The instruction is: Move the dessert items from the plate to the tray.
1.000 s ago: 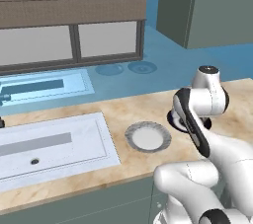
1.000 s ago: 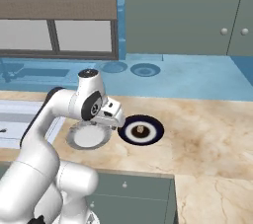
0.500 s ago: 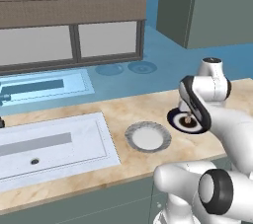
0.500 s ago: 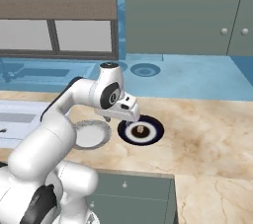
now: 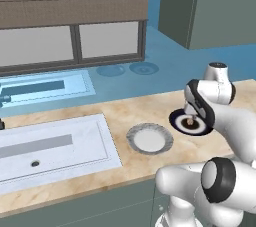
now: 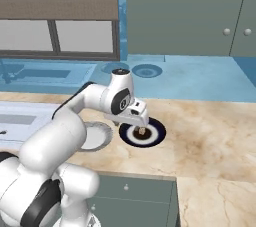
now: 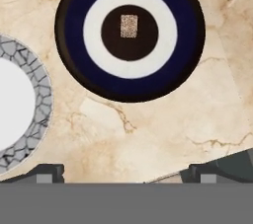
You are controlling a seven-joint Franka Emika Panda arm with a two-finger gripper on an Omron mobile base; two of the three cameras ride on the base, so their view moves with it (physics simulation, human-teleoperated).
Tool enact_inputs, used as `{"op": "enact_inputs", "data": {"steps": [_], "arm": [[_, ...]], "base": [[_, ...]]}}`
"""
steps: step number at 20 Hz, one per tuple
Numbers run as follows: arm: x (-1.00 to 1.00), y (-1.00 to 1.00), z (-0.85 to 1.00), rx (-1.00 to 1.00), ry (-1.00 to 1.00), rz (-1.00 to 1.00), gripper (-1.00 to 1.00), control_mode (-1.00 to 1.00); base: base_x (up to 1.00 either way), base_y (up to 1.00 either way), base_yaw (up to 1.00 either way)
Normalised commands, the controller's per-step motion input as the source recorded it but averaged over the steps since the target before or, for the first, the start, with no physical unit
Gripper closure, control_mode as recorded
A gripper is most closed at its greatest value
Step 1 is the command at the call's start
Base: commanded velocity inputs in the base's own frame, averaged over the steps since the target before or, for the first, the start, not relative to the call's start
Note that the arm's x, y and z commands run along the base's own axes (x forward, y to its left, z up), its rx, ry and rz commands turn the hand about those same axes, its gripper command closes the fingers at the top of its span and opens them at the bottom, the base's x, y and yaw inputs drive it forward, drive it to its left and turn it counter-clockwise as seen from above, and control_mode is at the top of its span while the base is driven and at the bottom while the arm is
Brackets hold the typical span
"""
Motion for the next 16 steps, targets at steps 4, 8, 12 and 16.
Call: {"op": "enact_inputs", "data": {"steps": [4,8,12,16], "arm": [[0.18,0.00,-0.14,0.00,-0.05,0.00,-1.00,-1.00],[0.24,0.00,-0.13,0.00,-0.05,0.00,-1.00,-1.00],[0.25,-0.10,-0.06,0.00,-0.01,0.00,-1.00,-1.00],[0.25,-0.13,-0.05,0.00,-0.01,0.00,-1.00,-1.00]], "base": [[0.00,0.00,0.00],[0.00,0.00,0.00],[0.00,0.00,0.00],[0.00,0.00,0.00]]}}
